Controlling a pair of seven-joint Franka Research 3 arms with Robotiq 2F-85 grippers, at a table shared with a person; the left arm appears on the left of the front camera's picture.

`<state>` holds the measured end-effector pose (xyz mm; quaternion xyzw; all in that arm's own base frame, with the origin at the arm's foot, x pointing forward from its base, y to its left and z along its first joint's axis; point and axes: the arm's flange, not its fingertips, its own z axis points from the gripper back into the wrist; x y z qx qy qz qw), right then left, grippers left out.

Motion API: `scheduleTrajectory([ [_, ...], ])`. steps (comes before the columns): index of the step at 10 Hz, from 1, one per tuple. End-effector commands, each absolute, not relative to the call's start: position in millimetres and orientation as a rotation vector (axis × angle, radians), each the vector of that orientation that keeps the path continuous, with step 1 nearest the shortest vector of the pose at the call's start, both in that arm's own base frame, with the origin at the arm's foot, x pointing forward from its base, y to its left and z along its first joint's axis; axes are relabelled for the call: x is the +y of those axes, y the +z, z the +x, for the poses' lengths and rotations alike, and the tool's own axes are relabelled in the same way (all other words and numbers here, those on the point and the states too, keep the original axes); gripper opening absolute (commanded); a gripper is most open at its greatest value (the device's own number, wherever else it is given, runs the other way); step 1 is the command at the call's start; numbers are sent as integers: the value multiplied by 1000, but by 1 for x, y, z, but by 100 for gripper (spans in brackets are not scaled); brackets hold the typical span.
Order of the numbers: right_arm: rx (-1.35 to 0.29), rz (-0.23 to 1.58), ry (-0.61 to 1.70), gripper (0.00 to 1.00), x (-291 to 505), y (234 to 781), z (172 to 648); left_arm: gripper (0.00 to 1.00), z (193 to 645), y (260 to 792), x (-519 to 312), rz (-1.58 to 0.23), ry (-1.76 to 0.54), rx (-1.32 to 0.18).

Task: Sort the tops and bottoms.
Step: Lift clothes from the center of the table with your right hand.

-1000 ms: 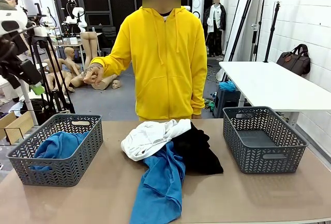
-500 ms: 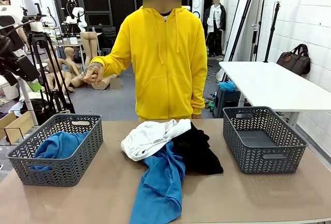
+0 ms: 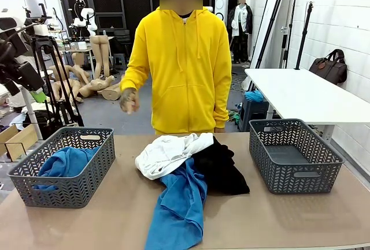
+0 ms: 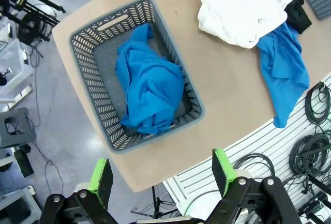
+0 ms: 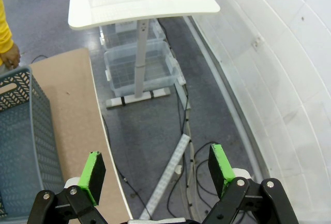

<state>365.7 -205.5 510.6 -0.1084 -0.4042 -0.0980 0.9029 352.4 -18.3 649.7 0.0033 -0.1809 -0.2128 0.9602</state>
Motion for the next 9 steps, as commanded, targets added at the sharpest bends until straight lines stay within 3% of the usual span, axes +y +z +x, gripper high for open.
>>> scheduleTrajectory([
  [1, -918, -202, -215, 100, -201, 543, 363, 100, 358, 667, 12, 62, -380, -410],
  [5, -1114, -83, 125, 100, -64, 661, 434, 100, 333, 676, 150, 108, -13, -466],
  [7, -1070, 68, 345, 100, 14, 677, 465, 100, 335, 656, 192, 77, 113, -435],
  [9, -987, 150, 542, 100, 100, 657, 490, 100, 324, 648, 213, 52, 145, -433],
])
